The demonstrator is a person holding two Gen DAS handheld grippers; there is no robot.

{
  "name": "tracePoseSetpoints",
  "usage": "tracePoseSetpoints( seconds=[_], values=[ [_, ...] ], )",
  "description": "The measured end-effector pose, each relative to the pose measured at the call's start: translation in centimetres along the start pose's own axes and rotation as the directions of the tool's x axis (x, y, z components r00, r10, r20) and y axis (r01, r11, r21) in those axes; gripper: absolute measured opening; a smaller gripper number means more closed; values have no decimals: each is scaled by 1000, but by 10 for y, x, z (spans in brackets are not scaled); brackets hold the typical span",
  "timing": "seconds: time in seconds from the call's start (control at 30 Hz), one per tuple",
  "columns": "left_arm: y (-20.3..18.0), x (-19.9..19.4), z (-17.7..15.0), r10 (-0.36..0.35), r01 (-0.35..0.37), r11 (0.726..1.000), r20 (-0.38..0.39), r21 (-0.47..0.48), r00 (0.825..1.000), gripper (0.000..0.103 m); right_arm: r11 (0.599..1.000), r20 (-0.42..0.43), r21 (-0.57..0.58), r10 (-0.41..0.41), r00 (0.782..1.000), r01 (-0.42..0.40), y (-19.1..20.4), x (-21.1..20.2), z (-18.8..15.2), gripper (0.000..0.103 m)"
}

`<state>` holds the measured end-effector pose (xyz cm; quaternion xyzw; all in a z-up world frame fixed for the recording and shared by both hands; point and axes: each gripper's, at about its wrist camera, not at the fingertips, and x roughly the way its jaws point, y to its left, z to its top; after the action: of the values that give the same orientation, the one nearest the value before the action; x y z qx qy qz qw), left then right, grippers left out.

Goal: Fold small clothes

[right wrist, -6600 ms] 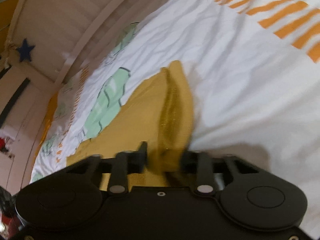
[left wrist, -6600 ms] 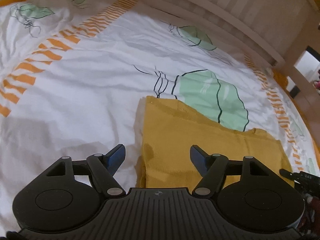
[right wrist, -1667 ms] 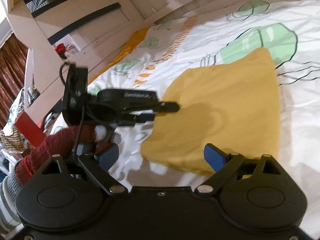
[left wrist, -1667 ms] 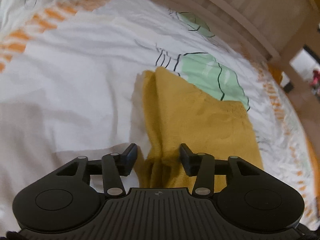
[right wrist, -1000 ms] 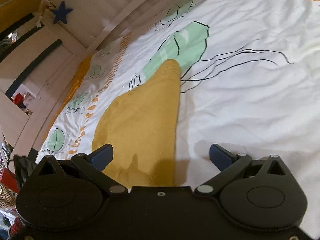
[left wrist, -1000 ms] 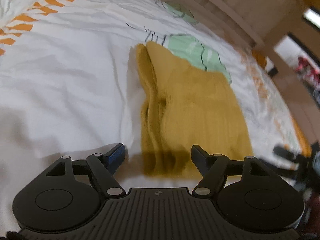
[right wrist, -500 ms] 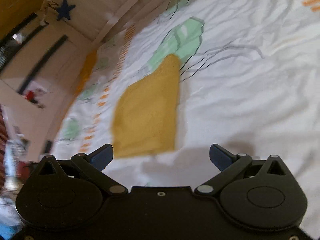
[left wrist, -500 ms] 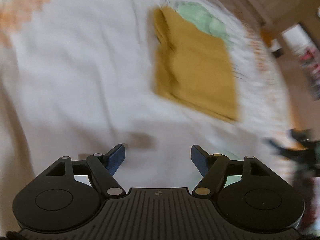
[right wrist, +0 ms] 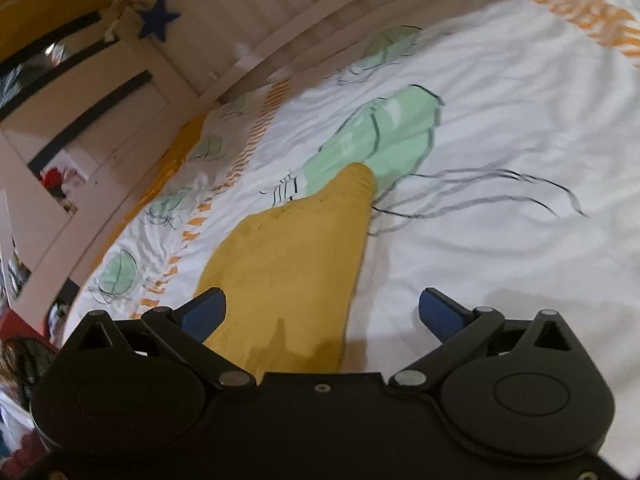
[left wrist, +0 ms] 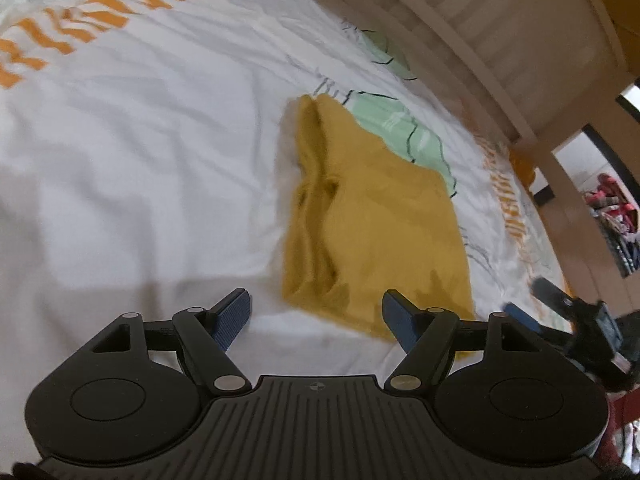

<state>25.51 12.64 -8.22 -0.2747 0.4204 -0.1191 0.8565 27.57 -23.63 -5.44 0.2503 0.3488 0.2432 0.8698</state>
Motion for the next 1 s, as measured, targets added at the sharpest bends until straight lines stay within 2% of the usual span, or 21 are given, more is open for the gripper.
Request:
tracePoseSetpoints(
  seconds=[0.1,0.23,0.53,0.63,0.73,0.87,0.9,0.93,0.97,1.0],
  values=[
    [-11,10,4,-2,1,999,21,55,1000,72,999,2,35,37,999,-37,-8,23,5,103],
    [-18,28,7,23,-23,993,-2,112,1000,72,994,-17,89,60,998,-59,-18,50,12,103],
    [-35,56,12,-18,31,975,-59,222,998,81,978,-70,124,176,982,-167,-18,98,20,103],
    [-37,62,15,-42,55,978,-66,202,997,88,974,-80,133,197,977,-185,-17,107,23,103],
    [-34,61,16,-58,70,985,-77,161,995,89,968,-82,142,221,972,-208,-19,106,23,103],
    [-25,55,16,-127,138,986,-121,92,985,85,950,-54,151,285,957,-274,-31,94,18,102],
    [-23,56,17,-148,157,985,-128,64,981,79,947,-43,154,292,956,-282,-31,92,17,101],
    [-21,60,19,-183,190,981,-146,31,972,63,946,-37,155,293,955,-284,-30,91,16,95],
    [-16,65,19,-231,231,973,-170,-24,958,51,950,-51,156,280,959,-269,-29,92,16,82],
    [-13,70,19,-258,246,966,-190,-84,947,28,959,-92,163,248,964,-232,-27,95,17,46]
  ],
)
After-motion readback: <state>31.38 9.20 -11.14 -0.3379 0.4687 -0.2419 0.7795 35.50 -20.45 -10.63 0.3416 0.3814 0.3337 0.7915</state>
